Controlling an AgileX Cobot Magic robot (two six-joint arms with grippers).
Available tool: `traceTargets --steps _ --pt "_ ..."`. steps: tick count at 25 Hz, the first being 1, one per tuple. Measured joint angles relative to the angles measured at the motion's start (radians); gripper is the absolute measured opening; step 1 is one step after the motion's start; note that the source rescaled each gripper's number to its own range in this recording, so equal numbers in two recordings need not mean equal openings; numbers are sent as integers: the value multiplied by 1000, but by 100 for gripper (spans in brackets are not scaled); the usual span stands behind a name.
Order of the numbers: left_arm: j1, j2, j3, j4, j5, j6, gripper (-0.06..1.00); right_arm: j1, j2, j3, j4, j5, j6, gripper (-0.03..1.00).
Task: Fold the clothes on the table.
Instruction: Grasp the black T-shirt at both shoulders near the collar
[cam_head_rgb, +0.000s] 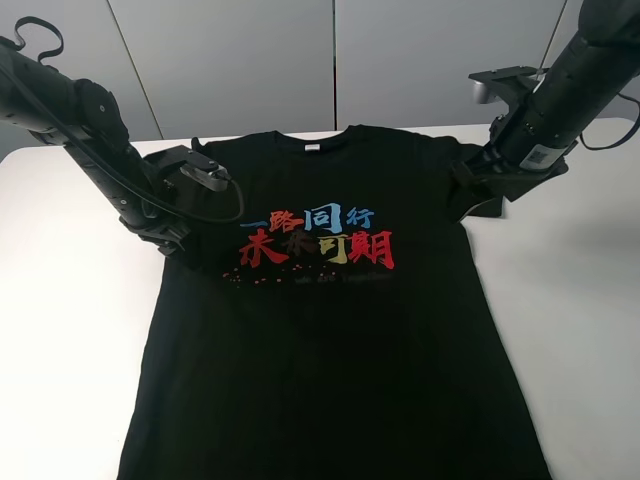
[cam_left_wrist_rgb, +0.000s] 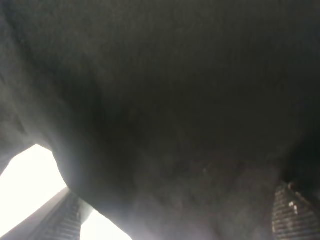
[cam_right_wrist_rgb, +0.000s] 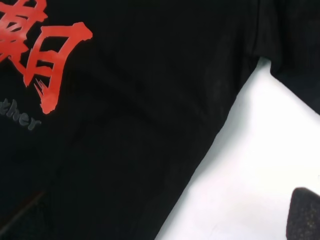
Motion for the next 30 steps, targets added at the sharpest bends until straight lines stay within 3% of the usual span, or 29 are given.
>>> traceTargets --steps 3,5,8,10,30 --pt "0 2 0 20 -2 0 79 0 0 0 0 0 0 100" --pt "0 4 0 25 -2 0 57 0 0 0 0 0 0 100" --pt "0 6 0 25 -2 0 14 0 0 0 0 3 -4 100" --pt "0 6 0 25 -2 0 2 0 0 0 0 3 -5 100" --pt "0 6 0 19 -2 -10 0 0 175 -48 22 -47 -46 100"
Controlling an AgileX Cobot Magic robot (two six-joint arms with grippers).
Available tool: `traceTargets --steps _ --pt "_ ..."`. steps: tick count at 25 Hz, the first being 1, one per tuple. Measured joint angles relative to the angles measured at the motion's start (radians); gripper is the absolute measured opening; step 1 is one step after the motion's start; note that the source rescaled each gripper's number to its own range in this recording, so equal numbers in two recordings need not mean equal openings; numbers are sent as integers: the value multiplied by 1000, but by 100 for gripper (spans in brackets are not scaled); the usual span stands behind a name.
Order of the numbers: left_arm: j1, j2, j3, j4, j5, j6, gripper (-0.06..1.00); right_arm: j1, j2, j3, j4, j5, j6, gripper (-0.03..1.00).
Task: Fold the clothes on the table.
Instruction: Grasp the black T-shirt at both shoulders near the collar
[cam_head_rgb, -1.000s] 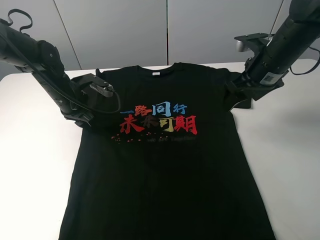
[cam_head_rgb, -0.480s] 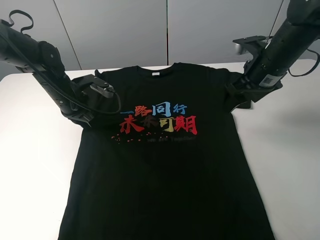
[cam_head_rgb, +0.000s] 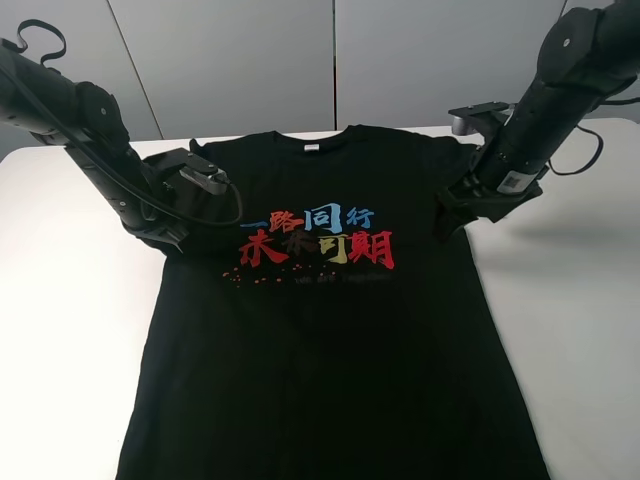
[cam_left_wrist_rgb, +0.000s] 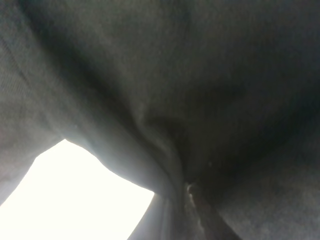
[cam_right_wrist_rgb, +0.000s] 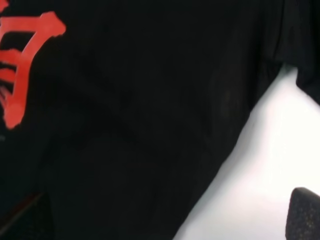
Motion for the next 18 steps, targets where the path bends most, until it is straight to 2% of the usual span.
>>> traceTargets --steps 5,10,18 --pt "0 0 0 0 0 0 0 52 35 -12 -78 -19 8 100" --pt "0 0 0 0 0 0 0 94 43 -14 -173 -66 113 100" --pt "0 0 0 -2 0 0 0 99 86 -16 -180 -76 156 100"
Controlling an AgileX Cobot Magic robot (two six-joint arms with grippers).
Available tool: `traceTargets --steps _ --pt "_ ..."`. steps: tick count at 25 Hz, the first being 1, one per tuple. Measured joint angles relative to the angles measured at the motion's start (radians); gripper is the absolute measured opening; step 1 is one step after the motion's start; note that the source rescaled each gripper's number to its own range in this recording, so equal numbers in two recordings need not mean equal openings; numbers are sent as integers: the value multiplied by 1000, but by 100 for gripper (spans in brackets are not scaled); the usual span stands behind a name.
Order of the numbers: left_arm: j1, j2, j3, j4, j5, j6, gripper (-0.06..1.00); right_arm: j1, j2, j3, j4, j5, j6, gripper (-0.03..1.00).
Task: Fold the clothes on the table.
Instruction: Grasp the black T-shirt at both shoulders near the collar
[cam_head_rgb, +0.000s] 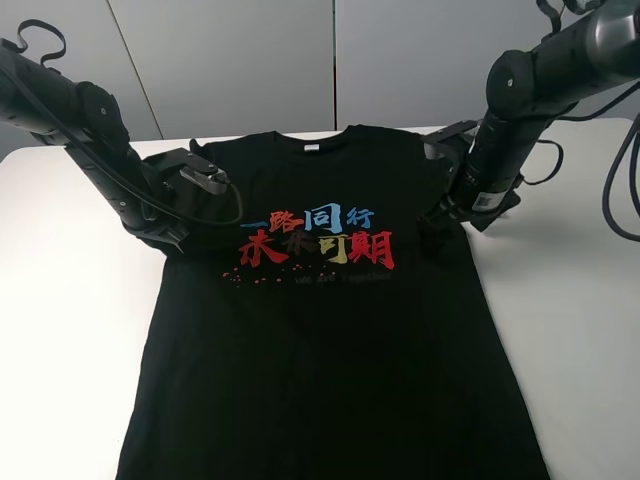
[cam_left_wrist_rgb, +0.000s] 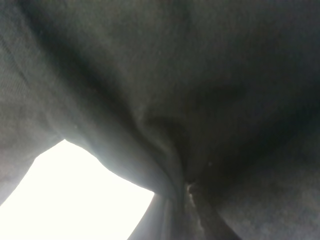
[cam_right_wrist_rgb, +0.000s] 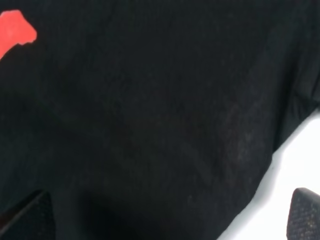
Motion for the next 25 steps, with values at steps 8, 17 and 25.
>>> traceTargets --steps 8,17,25 --pt "0 0 0 -4 0 0 0 20 23 -5 -14 -42 19 100" --pt "0 0 0 -7 0 10 0 20 32 -7 -46 -54 23 96" --pt "0 0 0 -11 0 12 0 31 35 -7 -13 -19 1 2"
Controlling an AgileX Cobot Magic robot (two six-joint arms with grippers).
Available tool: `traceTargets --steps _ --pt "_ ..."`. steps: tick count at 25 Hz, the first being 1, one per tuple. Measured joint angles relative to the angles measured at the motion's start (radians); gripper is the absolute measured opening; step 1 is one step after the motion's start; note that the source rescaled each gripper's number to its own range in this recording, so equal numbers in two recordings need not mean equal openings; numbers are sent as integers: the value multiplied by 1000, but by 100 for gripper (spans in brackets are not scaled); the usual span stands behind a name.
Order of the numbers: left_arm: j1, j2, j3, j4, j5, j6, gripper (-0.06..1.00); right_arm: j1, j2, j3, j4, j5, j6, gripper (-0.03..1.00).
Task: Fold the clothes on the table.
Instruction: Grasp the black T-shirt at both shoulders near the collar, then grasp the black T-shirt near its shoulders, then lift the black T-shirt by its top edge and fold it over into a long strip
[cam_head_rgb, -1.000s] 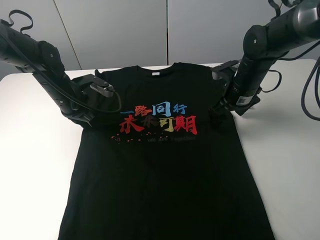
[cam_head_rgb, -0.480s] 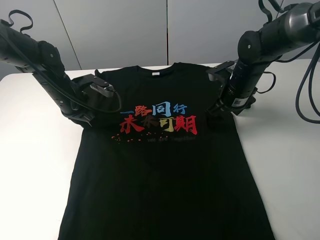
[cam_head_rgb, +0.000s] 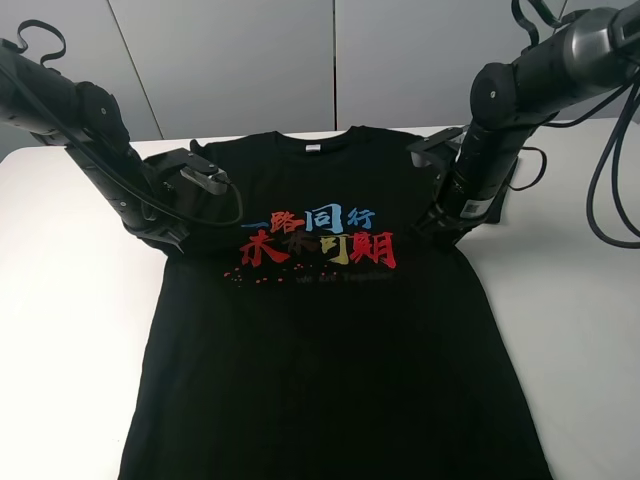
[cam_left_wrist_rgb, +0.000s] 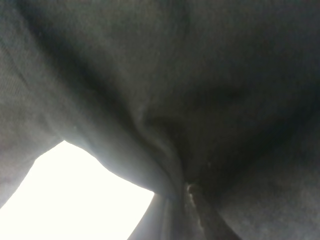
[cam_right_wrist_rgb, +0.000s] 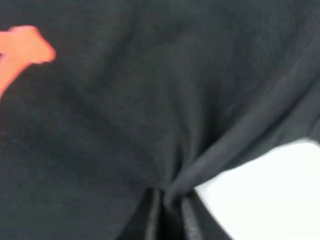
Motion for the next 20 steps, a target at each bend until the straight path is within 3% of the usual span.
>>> traceTargets --steps 7,13,20 --pt "0 2 -4 -59 1 0 0 0 0 0 18 4 -1 0" --pt "0 4 -118 -75 130 0 0 0 -55 2 13 0 15 0" --pt "0 -29 -294 -82 183 -2 0 0 -205 2 -147 -69 115 0"
